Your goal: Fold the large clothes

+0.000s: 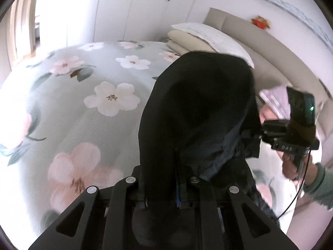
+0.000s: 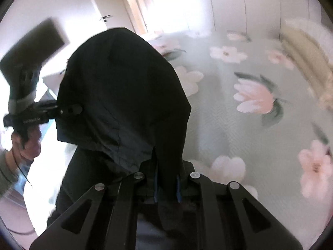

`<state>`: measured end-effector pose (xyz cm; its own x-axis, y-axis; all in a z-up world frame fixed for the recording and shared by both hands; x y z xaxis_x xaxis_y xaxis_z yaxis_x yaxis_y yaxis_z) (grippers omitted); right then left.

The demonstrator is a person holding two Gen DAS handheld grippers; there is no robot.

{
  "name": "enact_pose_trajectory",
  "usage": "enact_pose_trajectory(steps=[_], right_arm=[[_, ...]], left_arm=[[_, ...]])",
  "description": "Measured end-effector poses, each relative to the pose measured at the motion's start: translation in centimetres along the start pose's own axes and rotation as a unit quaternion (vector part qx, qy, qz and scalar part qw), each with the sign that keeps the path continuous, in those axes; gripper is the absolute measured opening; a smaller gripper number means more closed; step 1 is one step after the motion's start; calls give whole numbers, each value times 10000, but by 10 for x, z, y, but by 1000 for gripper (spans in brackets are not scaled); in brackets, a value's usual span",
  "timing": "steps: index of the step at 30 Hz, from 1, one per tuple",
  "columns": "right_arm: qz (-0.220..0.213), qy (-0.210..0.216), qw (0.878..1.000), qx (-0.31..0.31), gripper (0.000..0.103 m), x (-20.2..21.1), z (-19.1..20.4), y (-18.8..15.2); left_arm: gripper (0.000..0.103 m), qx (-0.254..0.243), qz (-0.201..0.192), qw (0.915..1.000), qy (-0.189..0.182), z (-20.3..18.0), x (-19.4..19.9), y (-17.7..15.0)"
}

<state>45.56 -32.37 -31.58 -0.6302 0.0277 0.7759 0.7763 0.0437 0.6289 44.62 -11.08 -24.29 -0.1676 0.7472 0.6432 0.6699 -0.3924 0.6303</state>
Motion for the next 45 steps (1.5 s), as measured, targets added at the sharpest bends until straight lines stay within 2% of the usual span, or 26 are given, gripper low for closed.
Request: enact_pose_trajectory(steps=[3,6,8,11,14,16,19,21,23,25,27,30,32,33,35,37,38,42,45], right_arm=[[-147,-333,9989,303,15,51,6,-40],[40,-587,9967,551,15,76,20,-77],[324,-732,9942,713,16,80,27,-106],[1035,-1038,9849,917,20,64,30,-160],[1535,-1179,9774,851,20,51,22,-193],[1674,-1151,9769,656,20,55,16,-200],[1540,-981,9827,308,23,71,12,-181],[1246,-753,9893,72,35,93,19,-159],[940,-449,9944,-167,60,104,28,-133],[730,-187,9966,-343,64,106,39,-113],[689,119,9962,-509,64,98,56,-99],[959,107,9944,-427,64,76,82,-109],[1415,5,9896,-250,63,50,97,-140],[1638,-80,9863,-148,63,37,101,-156],[2214,-148,9751,-6,62,5,107,-193],[2494,-169,9681,-140,62,-20,110,-223],[2383,-202,9708,-167,63,-22,110,-226],[2361,-211,9711,-292,63,-25,109,-222],[2342,-61,9714,-394,62,-7,105,-211]], left_arm=[[17,-343,190,9992,123,-39,21,-38],[17,-622,760,9949,231,-81,29,-95],[20,-681,1204,9898,350,-93,24,-134],[20,-257,1941,9798,406,-89,6,-201],[20,216,2280,9720,527,-75,2,-241],[20,486,2089,9751,558,-67,15,-242],[20,541,1549,9845,621,-71,41,-212],[22,419,1185,9900,646,-80,53,-181],[30,360,898,9938,541,-87,57,-156],[44,338,693,9960,459,-92,51,-135],[45,306,588,9972,339,-97,38,-124],[45,414,775,9961,-56,-103,4,-137],[45,541,1194,9906,-380,-102,-19,-167],[46,697,1474,9849,-577,-97,-32,-188],[45,1011,1772,9778,-482,-81,-54,-224],[44,1259,1643,9767,-565,-73,-65,-243],[44,1297,1502,9785,-566,-71,-66,-245],[44,1413,1421,9781,-570,-70,-68,-243],[44,1320,1319,9813,-480,-81,-48,-234]])
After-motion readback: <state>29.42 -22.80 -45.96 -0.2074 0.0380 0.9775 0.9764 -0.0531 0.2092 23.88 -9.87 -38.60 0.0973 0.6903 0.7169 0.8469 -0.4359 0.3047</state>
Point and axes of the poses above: each gripper's, at about its wrist camera, not at the fingertips, and x roughly against the way its jaws point, z to its left, y to its top, the point moved 4 cm from there along -x, roughly the way its jaws point, and after that the axes turned 15 degrees about -y, right-handed, at the moved point
